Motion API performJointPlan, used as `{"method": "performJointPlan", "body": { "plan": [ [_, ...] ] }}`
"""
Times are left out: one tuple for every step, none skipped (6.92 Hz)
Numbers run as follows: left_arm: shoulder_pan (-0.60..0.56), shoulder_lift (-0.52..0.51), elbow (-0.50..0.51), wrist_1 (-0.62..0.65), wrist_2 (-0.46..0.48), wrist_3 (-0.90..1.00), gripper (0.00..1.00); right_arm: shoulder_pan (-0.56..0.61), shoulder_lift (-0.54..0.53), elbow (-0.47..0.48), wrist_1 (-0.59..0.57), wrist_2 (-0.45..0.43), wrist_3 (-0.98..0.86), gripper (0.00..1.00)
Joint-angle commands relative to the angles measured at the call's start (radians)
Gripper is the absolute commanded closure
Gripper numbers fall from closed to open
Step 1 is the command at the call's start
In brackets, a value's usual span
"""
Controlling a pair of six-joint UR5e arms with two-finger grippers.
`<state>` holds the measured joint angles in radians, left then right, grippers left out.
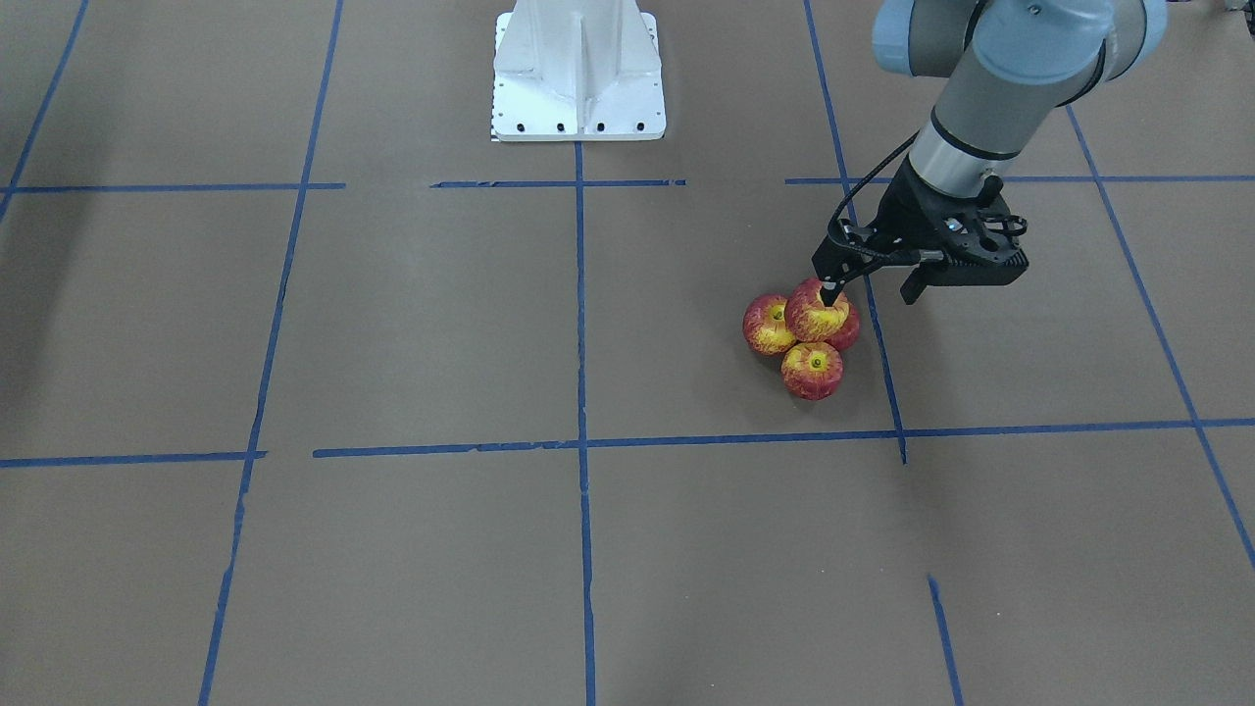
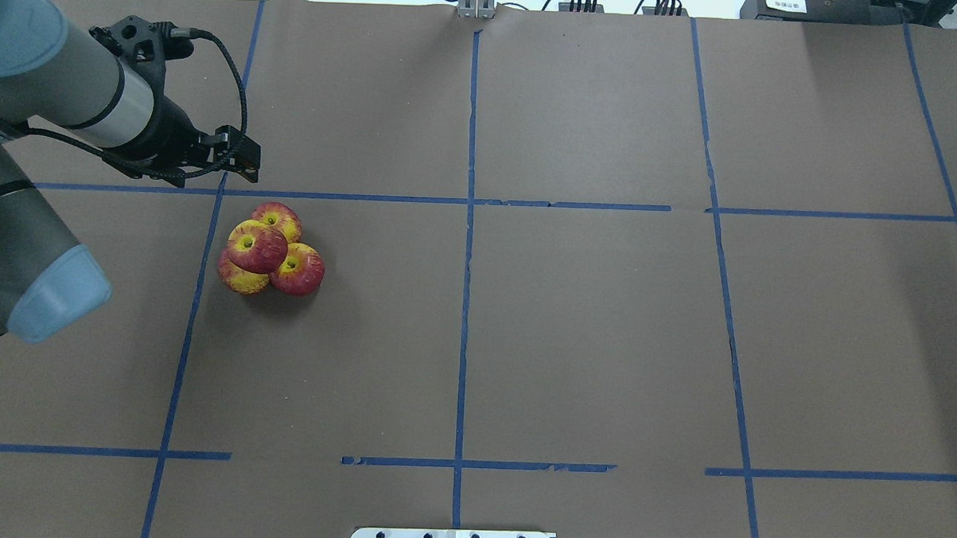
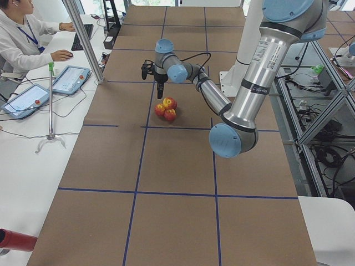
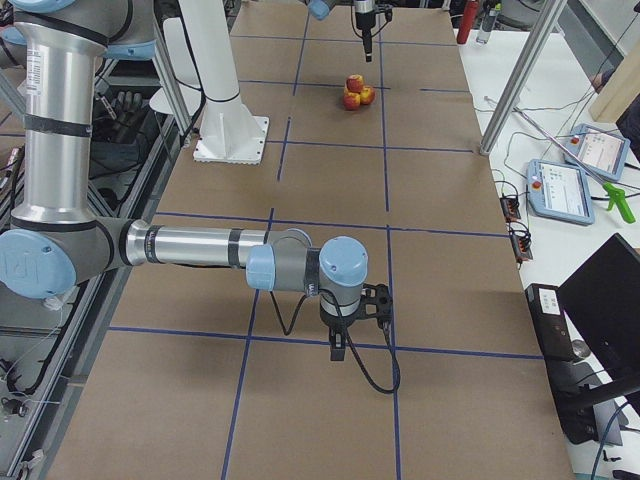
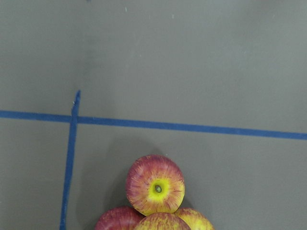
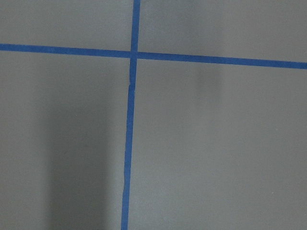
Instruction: Stack apples
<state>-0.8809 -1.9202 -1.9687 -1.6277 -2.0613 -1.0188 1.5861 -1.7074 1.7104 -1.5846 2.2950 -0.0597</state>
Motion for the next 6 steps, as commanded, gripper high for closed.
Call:
{"method": "performJointPlan", "body": {
  "plan": [
    [-0.135, 0.216, -0.119, -0.003, -0.023, 0.271, 0.0, 0.0, 0.0, 0.0, 0.0, 0.0, 0.0, 0.0],
    [-0.326, 0.318, -0.086, 0.002, -0.154, 0.618, 0.0, 0.0, 0.0, 0.0, 0.0, 0.0, 0.0, 0.0],
    [-0.516, 0.345, 0.067, 0.005, -0.275, 0.951, 0.0, 0.0, 0.0, 0.0, 0.0, 0.0, 0.0, 0.0],
    [-0.568, 0.346, 0.174, 0.008, -0.267, 1.123, 0.0, 0.0, 0.0, 0.0, 0.0, 0.0, 0.0, 0.0],
    [-0.61, 0.354, 0.209, 0.025, -0.264, 1.158, 0.0, 0.0, 0.0, 0.0, 0.0, 0.0, 0.001, 0.0],
    [-0.619, 0.375, 0.188, 0.123, -0.263, 1.18, 0.0, 0.0, 0.0, 0.0, 0.0, 0.0, 0.001, 0.0]
  ]
}}
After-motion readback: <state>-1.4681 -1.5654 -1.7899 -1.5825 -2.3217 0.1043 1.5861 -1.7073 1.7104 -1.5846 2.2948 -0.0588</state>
